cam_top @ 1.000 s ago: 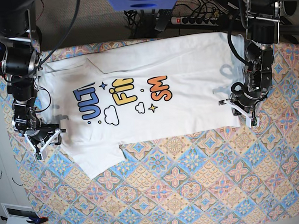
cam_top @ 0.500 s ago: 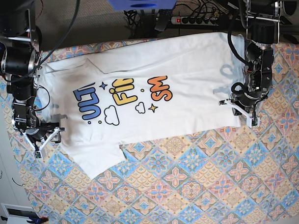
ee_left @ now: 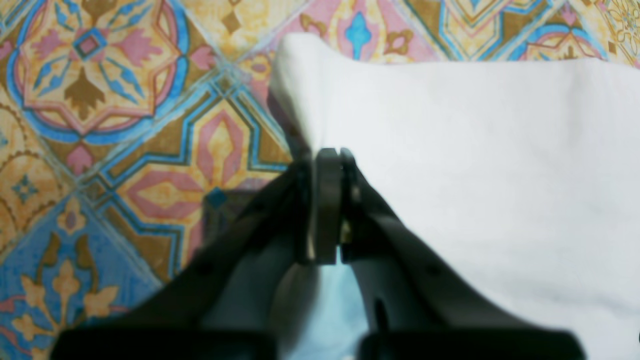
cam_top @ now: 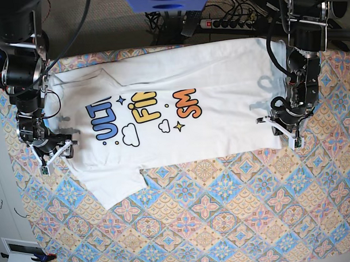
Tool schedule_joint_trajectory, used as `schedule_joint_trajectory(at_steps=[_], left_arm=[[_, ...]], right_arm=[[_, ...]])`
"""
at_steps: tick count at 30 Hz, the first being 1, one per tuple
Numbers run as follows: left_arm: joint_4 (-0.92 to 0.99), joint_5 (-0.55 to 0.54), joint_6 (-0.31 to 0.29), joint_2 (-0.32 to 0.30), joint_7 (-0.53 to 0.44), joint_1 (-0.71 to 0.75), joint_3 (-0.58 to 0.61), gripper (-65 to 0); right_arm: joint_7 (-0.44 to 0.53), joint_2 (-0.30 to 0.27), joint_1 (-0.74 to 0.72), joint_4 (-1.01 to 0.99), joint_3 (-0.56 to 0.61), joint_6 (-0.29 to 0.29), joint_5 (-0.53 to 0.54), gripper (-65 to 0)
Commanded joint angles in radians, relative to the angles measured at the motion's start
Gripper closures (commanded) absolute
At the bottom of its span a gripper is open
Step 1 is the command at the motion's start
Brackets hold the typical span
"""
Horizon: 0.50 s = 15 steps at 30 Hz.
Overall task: Fold the T-shirt properly
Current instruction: 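Grasp the shirt's side edge with both grippers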
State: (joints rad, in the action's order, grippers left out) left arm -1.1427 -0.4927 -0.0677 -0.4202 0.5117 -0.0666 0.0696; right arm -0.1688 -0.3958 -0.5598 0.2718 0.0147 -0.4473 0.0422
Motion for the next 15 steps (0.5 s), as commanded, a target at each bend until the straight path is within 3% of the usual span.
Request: schedule_joint_trajectory(at_steps=[1, 4, 11, 15], left_arm=[[-0.015, -0.001, -0.002, -0.013, -0.02, -0.019, -0.007, 0.0], [-0.015, -0.001, -0.002, -0.012, -0.02, -0.02, -0.006, 0.0], [-0.015, -0.001, -0.002, -0.01, -0.02, -0.023, -0.006, 0.0], [-0.015, -0.001, -0.002, -0.01, -0.02, -0.048, -0.003, 0.0]], right_arm=[[0.015, -0.015, -0.027, 0.01, 0.0, -0.002, 0.008, -32.9], [0.015, -0.015, -0.027, 0.01, 0.0, -0.002, 0.008, -30.4], [0.016, -0.015, -0.027, 0.016, 0.0, -0.002, 0.008, -2.0], [0.008, -0.015, -0.027, 0.076, 0.0, -0.002, 0.008, -1.1]])
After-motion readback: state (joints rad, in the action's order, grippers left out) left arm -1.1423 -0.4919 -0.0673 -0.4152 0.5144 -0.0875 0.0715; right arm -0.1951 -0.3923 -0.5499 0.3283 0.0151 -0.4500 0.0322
